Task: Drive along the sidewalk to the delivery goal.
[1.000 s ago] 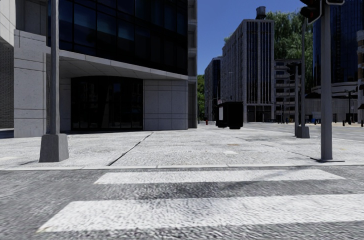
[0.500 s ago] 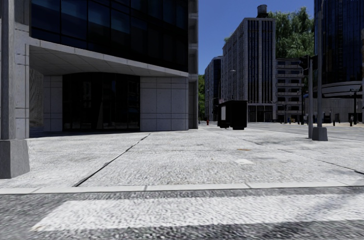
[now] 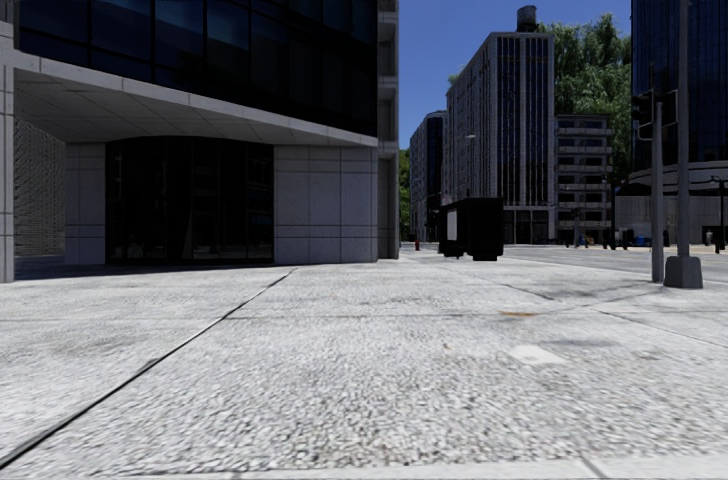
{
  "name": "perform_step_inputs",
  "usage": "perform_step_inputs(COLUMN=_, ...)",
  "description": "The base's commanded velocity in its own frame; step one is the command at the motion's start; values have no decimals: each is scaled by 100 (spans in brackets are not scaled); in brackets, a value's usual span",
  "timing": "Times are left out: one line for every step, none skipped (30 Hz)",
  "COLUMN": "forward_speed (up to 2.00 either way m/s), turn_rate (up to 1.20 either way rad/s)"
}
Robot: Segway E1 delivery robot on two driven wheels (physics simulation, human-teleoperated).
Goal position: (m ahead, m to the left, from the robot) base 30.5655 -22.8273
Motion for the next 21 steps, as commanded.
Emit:
perform_step_inputs(forward_speed=200, turn_rate=0)
perform_step_inputs(forward_speed=200, turn_rate=0)
perform_step_inputs(forward_speed=200, turn_rate=0)
perform_step_inputs(forward_speed=200, turn_rate=0)
perform_step_inputs(forward_speed=200, turn_rate=0)
perform_step_inputs(forward_speed=200, turn_rate=0)
perform_step_inputs(forward_speed=200, turn_rate=0)
perform_step_inputs(forward_speed=200, turn_rate=0)
perform_step_inputs(forward_speed=200, turn_rate=0)
perform_step_inputs(forward_speed=200, turn_rate=0)
perform_step_inputs(forward_speed=200, turn_rate=0)
perform_step_inputs(forward_speed=200, turn_rate=0)
perform_step_inputs(forward_speed=200, turn_rate=0)
perform_step_inputs(forward_speed=200, turn_rate=0)
perform_step_inputs(forward_speed=200, turn_rate=0)
perform_step_inputs(forward_speed=200, turn_rate=0)
perform_step_inputs(forward_speed=200, turn_rate=0)
perform_step_inputs(forward_speed=200, turn_rate=0)
perform_step_inputs(forward_speed=200, turn_rate=0)
perform_step_inputs(forward_speed=200, turn_rate=0)
perform_step_inputs(forward_speed=200, turn_rate=0)
